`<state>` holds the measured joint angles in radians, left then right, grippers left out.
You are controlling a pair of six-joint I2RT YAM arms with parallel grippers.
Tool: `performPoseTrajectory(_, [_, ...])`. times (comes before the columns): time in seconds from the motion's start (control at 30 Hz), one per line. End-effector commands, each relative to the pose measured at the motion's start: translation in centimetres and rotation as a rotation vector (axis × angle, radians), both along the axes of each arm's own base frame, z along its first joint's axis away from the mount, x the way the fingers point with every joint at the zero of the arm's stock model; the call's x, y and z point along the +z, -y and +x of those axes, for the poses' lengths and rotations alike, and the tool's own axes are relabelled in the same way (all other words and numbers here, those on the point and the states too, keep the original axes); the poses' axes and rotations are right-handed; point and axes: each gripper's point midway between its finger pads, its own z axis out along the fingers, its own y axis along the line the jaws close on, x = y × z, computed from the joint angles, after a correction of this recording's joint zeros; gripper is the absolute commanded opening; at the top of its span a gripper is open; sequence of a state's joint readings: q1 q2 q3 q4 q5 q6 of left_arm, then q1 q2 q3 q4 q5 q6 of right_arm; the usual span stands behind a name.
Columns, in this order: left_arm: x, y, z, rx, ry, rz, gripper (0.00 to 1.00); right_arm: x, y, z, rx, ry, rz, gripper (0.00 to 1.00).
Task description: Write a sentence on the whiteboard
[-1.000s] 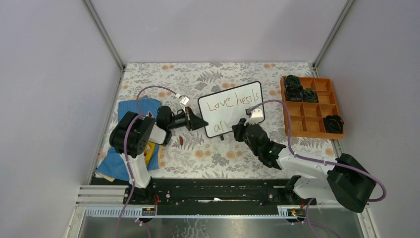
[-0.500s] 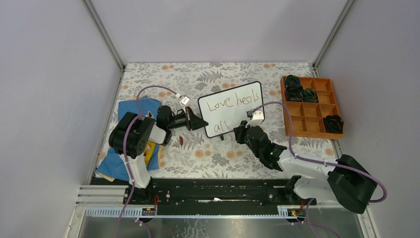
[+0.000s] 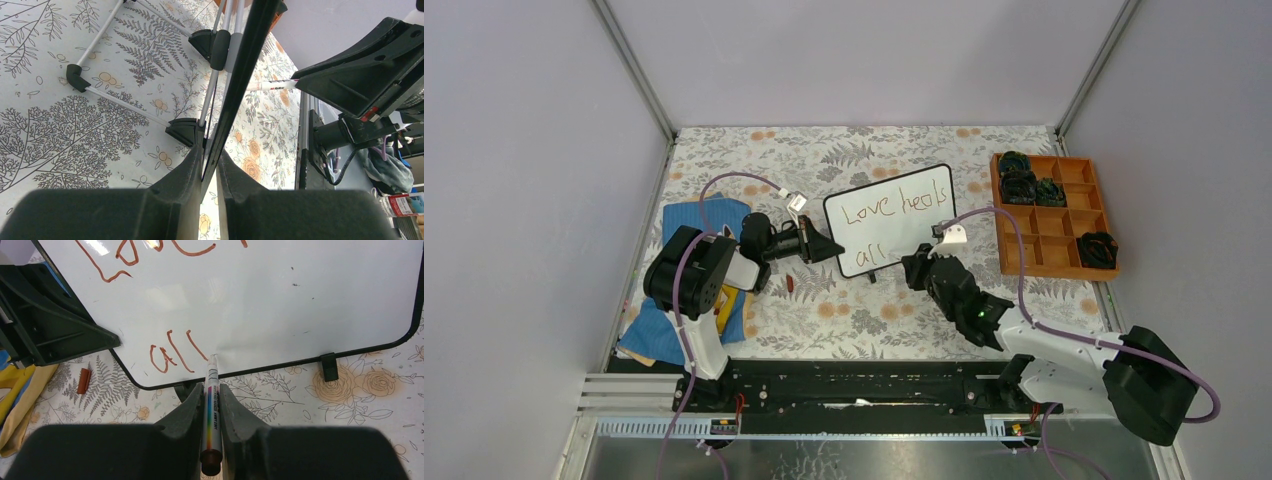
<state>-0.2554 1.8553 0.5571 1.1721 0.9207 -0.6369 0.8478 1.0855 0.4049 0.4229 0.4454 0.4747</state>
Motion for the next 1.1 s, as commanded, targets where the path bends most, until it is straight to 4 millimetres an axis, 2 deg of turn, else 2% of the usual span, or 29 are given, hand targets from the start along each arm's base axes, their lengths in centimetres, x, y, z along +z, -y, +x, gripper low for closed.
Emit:
performPoseTrajectory(0.0, [0.7,0.1,0.5,0.003,0.047,0.008,0.21,0.6,1.2,0.6,-0.055,0.031,-0.007,0.00])
performPoseTrajectory(1.07, [0.4,0.2,0.4,-0.005,0.034,0.016,0.22,0.5,1.1,2.1,-0.086,0.032,0.007,0.00])
